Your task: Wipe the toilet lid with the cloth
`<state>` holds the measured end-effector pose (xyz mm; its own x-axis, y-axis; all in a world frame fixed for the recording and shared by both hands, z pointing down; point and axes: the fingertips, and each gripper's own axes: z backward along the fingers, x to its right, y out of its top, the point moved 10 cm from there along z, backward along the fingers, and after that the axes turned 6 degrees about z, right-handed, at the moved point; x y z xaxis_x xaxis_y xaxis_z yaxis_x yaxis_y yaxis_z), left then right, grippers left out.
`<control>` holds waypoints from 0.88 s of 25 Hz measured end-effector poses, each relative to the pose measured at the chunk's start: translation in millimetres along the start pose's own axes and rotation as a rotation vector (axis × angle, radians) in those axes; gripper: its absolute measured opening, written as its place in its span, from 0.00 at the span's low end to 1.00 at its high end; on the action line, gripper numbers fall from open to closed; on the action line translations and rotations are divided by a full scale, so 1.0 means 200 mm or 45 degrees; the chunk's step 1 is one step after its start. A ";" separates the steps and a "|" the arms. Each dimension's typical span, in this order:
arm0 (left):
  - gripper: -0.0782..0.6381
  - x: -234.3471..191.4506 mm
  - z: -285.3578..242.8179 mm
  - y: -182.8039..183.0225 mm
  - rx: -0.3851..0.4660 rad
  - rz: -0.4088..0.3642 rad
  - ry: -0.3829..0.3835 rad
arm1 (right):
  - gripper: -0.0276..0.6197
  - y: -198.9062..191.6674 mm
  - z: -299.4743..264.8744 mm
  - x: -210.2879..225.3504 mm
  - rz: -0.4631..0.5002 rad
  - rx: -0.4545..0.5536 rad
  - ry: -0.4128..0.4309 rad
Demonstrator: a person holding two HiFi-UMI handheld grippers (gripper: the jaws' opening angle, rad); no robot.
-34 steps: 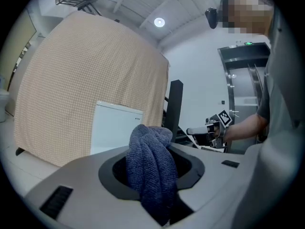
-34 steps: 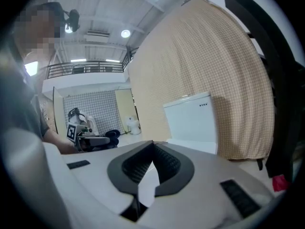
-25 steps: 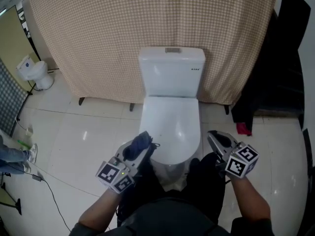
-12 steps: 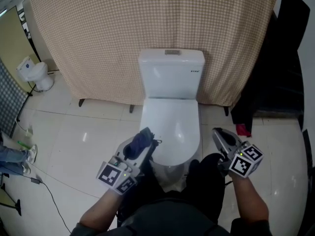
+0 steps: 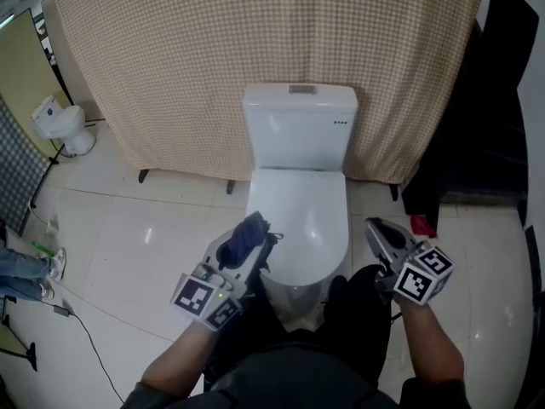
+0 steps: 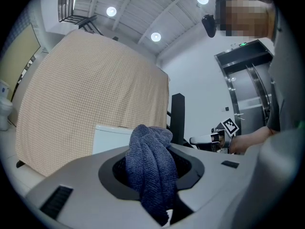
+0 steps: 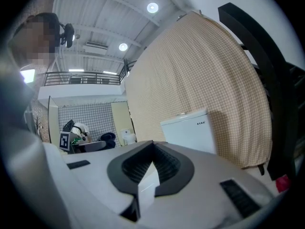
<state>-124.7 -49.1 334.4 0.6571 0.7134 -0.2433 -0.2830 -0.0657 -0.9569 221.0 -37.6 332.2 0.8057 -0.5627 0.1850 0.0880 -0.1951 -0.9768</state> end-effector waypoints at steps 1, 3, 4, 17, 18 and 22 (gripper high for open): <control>0.29 0.00 -0.01 0.00 0.001 0.005 0.008 | 0.05 0.00 -0.01 0.00 0.008 -0.005 -0.004; 0.29 -0.01 -0.03 -0.01 0.000 0.018 0.021 | 0.05 -0.01 -0.02 -0.01 0.030 -0.014 -0.012; 0.29 -0.01 -0.04 -0.01 -0.004 0.019 0.026 | 0.05 -0.01 -0.03 -0.02 0.037 -0.017 -0.013; 0.29 -0.10 -0.20 -0.22 -0.131 -0.026 0.056 | 0.05 -0.08 -0.11 -0.02 0.019 -0.080 -0.034; 0.29 -0.11 -0.20 -0.24 -0.147 -0.031 0.060 | 0.05 -0.08 -0.12 -0.02 0.016 -0.086 -0.043; 0.29 -0.13 -0.24 -0.28 -0.176 -0.044 0.071 | 0.05 -0.14 -0.17 -0.01 -0.003 -0.111 -0.068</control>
<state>-93.4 -97.2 387.0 0.7034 0.6775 -0.2149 -0.1634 -0.1402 -0.9766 197.6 -59.2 362.8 0.8359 -0.5188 0.1791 0.0407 -0.2668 -0.9629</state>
